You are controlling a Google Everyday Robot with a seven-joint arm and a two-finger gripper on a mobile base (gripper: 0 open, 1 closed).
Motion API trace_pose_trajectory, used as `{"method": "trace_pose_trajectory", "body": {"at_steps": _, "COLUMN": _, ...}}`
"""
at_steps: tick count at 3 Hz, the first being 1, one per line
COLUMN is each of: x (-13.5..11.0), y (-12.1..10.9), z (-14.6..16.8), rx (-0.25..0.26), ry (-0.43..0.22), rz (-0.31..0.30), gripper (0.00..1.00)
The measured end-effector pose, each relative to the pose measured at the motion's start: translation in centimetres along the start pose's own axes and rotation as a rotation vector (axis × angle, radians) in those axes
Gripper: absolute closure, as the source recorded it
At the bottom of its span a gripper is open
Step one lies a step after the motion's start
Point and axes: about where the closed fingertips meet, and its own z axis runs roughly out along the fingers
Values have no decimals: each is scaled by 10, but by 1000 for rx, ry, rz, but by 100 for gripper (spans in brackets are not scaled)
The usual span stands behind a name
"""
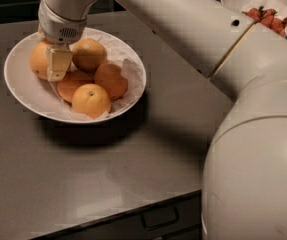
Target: Pick orange from white bowl
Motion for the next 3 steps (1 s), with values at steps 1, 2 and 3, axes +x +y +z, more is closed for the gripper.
{"method": "trace_pose_trajectory", "body": {"at_steps": 1, "x": -10, "y": -2, "z": -26, "rx": 61, "ry": -2, "rz": -29, "gripper": 100}}
{"method": "trace_pose_trajectory", "body": {"at_steps": 2, "x": -22, "y": -3, "z": -53, "rx": 129, "ry": -21, "rz": -64, "gripper": 100}}
{"method": "trace_pose_trajectory", "body": {"at_steps": 3, "x": -47, "y": -3, "z": -97, "rx": 220, "ry": -38, "rz": -123, "gripper": 100}}
